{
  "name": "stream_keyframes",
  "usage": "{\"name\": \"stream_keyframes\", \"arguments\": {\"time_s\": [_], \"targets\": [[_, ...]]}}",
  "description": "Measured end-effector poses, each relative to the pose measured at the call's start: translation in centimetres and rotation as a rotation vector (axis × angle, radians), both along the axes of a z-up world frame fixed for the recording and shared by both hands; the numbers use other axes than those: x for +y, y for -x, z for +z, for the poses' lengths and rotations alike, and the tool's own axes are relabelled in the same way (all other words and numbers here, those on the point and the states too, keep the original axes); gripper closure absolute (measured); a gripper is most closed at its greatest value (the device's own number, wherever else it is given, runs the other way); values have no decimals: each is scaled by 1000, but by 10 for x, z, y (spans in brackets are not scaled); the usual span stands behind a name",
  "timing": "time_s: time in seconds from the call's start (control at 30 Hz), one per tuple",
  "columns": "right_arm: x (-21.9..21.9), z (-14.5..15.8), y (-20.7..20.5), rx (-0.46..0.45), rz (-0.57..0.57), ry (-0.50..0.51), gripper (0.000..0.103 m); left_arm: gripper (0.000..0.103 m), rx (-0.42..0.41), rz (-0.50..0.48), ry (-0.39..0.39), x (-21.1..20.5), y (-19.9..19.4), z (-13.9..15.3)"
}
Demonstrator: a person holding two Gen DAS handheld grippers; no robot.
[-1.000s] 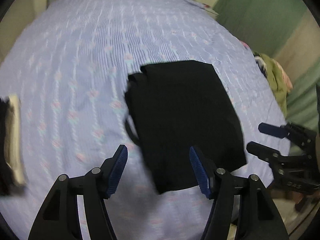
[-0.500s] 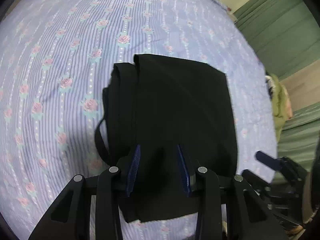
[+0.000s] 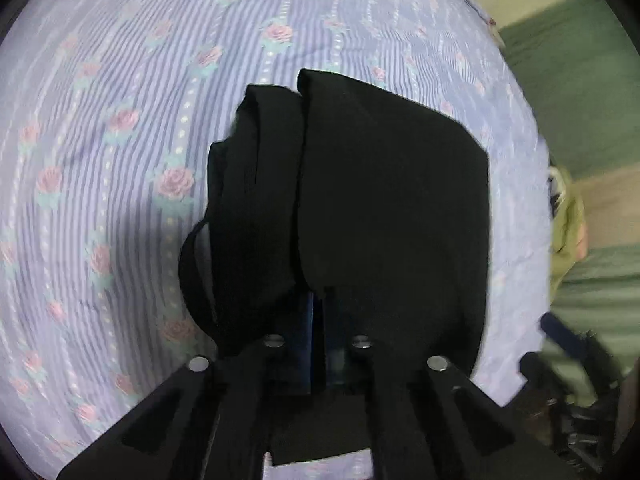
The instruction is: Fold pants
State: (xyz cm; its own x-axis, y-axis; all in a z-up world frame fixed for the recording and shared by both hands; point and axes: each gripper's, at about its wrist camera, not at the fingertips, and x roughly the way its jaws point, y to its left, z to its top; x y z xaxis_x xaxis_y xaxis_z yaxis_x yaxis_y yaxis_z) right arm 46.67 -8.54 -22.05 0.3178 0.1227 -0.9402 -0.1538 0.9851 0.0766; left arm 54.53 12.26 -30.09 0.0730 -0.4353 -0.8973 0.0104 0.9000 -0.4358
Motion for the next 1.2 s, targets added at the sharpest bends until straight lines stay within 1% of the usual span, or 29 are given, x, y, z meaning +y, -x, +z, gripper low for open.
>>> {"name": "stream_keyframes", "arguments": {"time_s": [0.1, 0.17, 0.23, 0.4, 0.5, 0.63, 0.67, 0.7, 0.73, 0.77, 0.83, 0.9, 0.93, 1.0, 1.07, 1.1, 1.2], "targets": [[2, 1, -1, 2, 1, -10, 47, 98, -46, 12, 0, 6, 6, 13], [3, 2, 0, -2, 6, -13, 47, 98, -82, 6, -21, 9, 11, 23], [7, 2, 1, -3, 17, -12, 47, 98, -98, 6, -43, 13, 15, 27], [12, 0, 6, 2, 37, -3, 47, 98, -76, 35, -69, 27, 18, 18], [13, -2, 8, 8, 40, 6, 47, 98, -44, 33, -84, 25, 17, 8], [8, -8, 12, 34, 25, 18, 47, 96, -31, 38, -112, 25, 22, 3], [6, -10, 14, 39, 18, 19, 47, 91, -29, 41, -122, 26, 23, 3], [3, -11, 15, 45, 11, 21, 47, 91, -29, 43, -147, 28, 25, 4], [1, -13, 17, 52, 1, 24, 47, 83, -31, 42, -202, 30, 26, 6], [-3, -14, 18, 61, -12, 24, 47, 75, -33, 38, -233, 32, 29, 7], [-10, -17, 19, 78, -31, 17, 47, 67, -48, 20, -264, 35, 37, 14], [-16, -19, 23, 90, -46, 8, 47, 62, -63, 15, -269, 35, 47, 23], [-19, -19, 25, 93, -50, 6, 47, 57, -76, 17, -266, 35, 53, 28], [-26, -19, 30, 92, -61, 5, 47, 54, -95, 25, -250, 33, 65, 37], [-35, -17, 36, 91, -83, -3, 41, 50, -107, 31, -238, 30, 78, 43], [-39, -17, 39, 89, -98, -7, 37, 49, -113, 31, -232, 27, 83, 45], [-52, -15, 53, 80, -140, -14, 37, 49, -125, 32, -207, 23, 100, 50]]}}
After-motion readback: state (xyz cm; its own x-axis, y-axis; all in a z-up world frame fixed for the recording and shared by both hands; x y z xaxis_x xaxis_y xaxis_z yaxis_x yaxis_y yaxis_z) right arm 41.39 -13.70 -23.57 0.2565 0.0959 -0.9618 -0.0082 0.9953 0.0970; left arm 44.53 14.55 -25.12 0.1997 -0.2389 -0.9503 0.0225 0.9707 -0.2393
